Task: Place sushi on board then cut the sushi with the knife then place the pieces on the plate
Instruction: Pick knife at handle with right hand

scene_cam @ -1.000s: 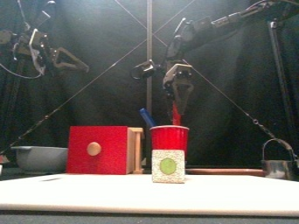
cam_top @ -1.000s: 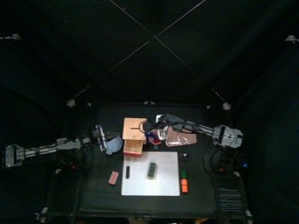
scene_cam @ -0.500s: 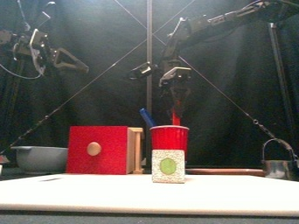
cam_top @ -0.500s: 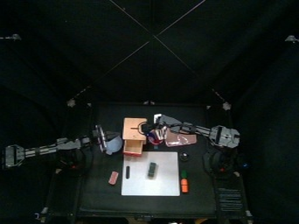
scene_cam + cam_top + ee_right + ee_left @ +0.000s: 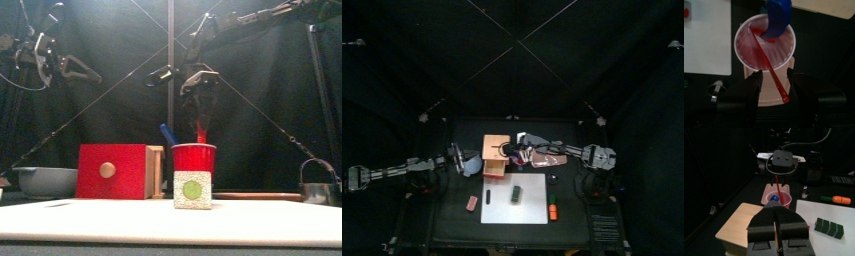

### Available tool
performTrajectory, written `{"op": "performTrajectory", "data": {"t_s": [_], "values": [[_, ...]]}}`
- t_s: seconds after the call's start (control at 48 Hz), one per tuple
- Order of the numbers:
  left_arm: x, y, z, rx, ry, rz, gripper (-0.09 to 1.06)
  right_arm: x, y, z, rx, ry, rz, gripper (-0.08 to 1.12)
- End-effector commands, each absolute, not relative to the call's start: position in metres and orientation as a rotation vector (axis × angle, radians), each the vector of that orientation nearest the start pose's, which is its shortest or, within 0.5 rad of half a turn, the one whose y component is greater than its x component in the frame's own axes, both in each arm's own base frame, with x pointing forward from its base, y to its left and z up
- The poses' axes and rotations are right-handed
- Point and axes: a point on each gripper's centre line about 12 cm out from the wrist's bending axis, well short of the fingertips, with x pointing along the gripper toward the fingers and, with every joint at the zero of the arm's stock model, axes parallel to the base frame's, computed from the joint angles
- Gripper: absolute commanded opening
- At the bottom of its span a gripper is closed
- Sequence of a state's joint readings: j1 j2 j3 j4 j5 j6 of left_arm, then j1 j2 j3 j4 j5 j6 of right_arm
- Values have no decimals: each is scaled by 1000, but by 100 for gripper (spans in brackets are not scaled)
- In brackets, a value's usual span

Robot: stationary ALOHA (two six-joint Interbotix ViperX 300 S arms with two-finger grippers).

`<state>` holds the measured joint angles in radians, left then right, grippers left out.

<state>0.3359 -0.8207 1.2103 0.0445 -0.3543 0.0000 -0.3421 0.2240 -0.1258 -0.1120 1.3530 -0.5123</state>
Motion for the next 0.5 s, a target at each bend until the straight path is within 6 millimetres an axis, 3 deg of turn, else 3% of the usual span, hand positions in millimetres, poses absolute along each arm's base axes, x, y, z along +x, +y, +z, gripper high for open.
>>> {"op": "performTrajectory", "data": {"t_s": [0.021, 0.5], "values": [[208, 71, 268, 39, 8, 324, 8, 405, -160, 273, -270, 1473, 12, 78], [208, 71, 267, 41, 10, 324, 8, 402, -161, 263, -273, 1507, 3, 51]]}}
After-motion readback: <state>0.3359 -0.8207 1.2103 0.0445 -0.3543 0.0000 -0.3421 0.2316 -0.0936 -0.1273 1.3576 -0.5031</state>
